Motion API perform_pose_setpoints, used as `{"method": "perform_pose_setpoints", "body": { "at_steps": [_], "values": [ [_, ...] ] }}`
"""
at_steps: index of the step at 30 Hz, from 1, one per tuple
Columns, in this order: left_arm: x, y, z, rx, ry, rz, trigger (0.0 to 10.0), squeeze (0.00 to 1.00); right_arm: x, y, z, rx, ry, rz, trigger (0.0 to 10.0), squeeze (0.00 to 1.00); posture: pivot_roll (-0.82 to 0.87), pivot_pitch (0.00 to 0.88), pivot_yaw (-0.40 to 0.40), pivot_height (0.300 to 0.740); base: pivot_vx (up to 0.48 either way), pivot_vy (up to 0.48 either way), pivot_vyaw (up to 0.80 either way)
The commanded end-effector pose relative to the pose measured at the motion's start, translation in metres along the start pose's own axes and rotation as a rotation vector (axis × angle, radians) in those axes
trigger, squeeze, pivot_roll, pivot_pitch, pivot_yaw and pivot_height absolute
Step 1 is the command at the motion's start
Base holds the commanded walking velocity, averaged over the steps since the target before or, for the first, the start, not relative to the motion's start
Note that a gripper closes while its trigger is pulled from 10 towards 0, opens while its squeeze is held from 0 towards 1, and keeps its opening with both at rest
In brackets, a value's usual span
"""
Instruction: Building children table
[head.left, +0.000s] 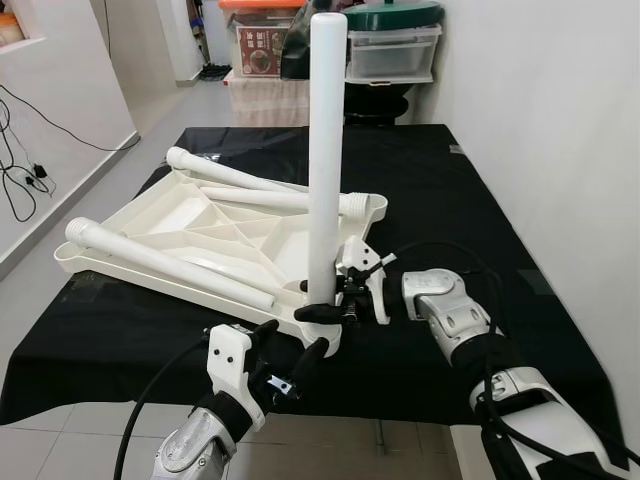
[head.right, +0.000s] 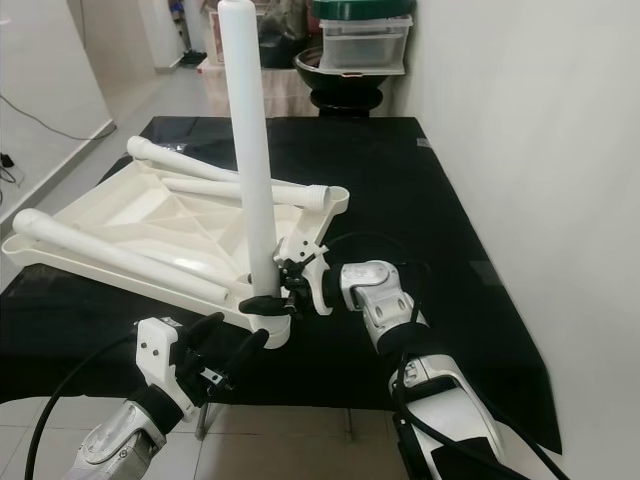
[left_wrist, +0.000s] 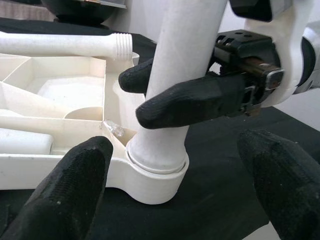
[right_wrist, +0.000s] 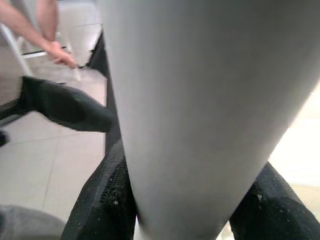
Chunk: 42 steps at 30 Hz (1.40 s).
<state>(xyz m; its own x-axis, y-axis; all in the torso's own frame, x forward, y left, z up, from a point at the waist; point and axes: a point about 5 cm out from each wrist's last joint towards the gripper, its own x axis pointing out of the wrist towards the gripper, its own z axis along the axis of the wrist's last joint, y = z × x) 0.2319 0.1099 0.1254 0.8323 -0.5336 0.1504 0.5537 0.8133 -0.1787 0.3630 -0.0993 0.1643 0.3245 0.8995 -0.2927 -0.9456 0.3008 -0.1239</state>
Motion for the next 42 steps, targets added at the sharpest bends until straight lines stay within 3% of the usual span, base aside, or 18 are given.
{"method": "perform_pose_setpoints", "body": {
  "at_steps": [1,6,7,8,10,11,13,15,17,21,22,25,30,31,33,36,39,42],
  "values": [
    [-0.001,-0.002,-0.002,-0.002,0.018,-0.001,10.0,0.0,-0.01,-0.006,-0.02,0.037,0.061,-0.15,0.0,0.0,0.05,0.068,-0.012,0.74,0.0,0.0,0.0],
    [-0.003,-0.002,-0.001,-0.004,0.017,0.001,10.0,0.0,-0.025,-0.006,-0.044,0.146,0.11,-0.308,0.0,0.0,0.05,0.074,-0.016,0.74,0.0,0.0,0.0],
    [-0.004,-0.002,-0.002,0.001,0.021,-0.001,10.0,0.0,-0.035,-0.016,-0.056,0.317,0.092,-0.723,0.0,0.0,0.06,0.072,-0.04,0.74,0.0,0.0,0.0],
    [-0.005,-0.003,-0.001,0.007,0.023,-0.001,10.0,0.0,-0.026,0.016,-0.071,0.434,0.12,-0.797,0.0,0.0,0.1,0.08,-0.052,0.74,0.0,0.0,0.0],
    [-0.005,-0.003,-0.001,0.007,0.023,-0.001,10.0,0.0,-0.026,0.016,-0.071,0.434,0.12,-0.797,0.0,0.0,0.1,0.08,-0.052,0.74,0.0,0.0,0.0],
    [-0.008,-0.002,-0.001,0.012,0.027,0.002,10.0,0.0,-0.022,0.052,-0.078,0.53,0.132,-0.911,0.0,0.0,0.08,0.078,-0.035,0.74,0.0,0.0,0.0],
    [-0.008,-0.002,-0.001,0.012,0.028,0.003,10.0,0.0,-0.019,0.055,-0.075,0.503,0.117,-0.9,0.0,0.0,0.08,0.075,-0.035,0.74,0.0,0.0,0.0],
    [-0.008,-0.002,-0.001,0.012,0.029,0.0,10.0,0.0,-0.016,0.046,-0.072,0.475,0.105,-0.911,0.0,0.0,0.08,0.072,-0.034,0.74,0.0,0.0,0.0],
    [-0.005,-0.002,-0.002,0.01,0.029,-0.006,10.0,0.0,-0.013,0.022,-0.064,0.414,0.087,-0.936,0.0,0.0,0.08,0.061,-0.032,0.74,0.0,0.0,0.0],
    [-0.004,-0.002,-0.002,0.008,0.028,-0.006,10.0,0.0,-0.016,0.003,-0.055,0.364,0.082,-0.981,0.0,0.0,0.08,0.057,-0.03,0.74,0.0,0.0,0.0],
    [-0.004,-0.002,-0.003,0.011,0.029,-0.004,10.0,0.0,-0.025,-0.016,-0.042,0.312,0.098,-1.042,10.0,0.0,0.08,0.044,-0.025,0.74,0.0,0.0,0.0],
    [-0.004,-0.001,-0.003,0.013,0.03,-0.004,10.0,0.0,-0.033,-0.025,-0.034,0.28,0.115,-1.084,10.0,0.0,0.08,0.044,-0.025,0.74,0.0,0.0,0.0],
    [-0.004,-0.002,-0.004,0.011,0.03,-0.002,10.0,0.0,-0.067,-0.043,-0.03,0.224,0.164,-1.205,10.0,0.0,0.08,0.039,-0.033,0.74,0.0,0.0,0.0],
    [-0.004,-0.002,-0.004,0.01,0.03,-0.003,10.0,0.0,-0.08,-0.047,-0.033,0.219,0.189,-1.238,10.0,1.0,0.08,0.038,-0.031,0.74,0.0,0.0,0.0],
    [-0.004,-0.002,-0.004,0.007,0.03,-0.006,10.0,0.0,-0.099,-0.053,-0.037,0.202,0.226,-1.291,10.0,1.0,0.07,0.039,-0.028,0.74,0.0,0.0,0.0],
    [-0.004,-0.002,-0.004,0.006,0.031,-0.009,10.0,0.0,-0.111,-0.056,-0.041,0.185,0.253,-1.335,10.0,1.0,0.07,0.041,-0.026,0.74,0.0,0.0,0.0],
    [-0.004,-0.002,-0.004,0.005,0.031,-0.011,10.0,0.0,-0.119,-0.054,-0.046,0.168,0.284,-1.372,10.0,1.0,0.07,0.045,-0.028,0.74,0.0,0.0,0.0],
    [-0.004,-0.002,-0.003,0.004,0.03,-0.01,10.0,0.0,-0.116,-0.046,-0.053,0.178,0.303,-1.362,10.0,1.0,0.06,0.053,-0.029,0.74,0.0,0.0,0.0]
  ]
}}
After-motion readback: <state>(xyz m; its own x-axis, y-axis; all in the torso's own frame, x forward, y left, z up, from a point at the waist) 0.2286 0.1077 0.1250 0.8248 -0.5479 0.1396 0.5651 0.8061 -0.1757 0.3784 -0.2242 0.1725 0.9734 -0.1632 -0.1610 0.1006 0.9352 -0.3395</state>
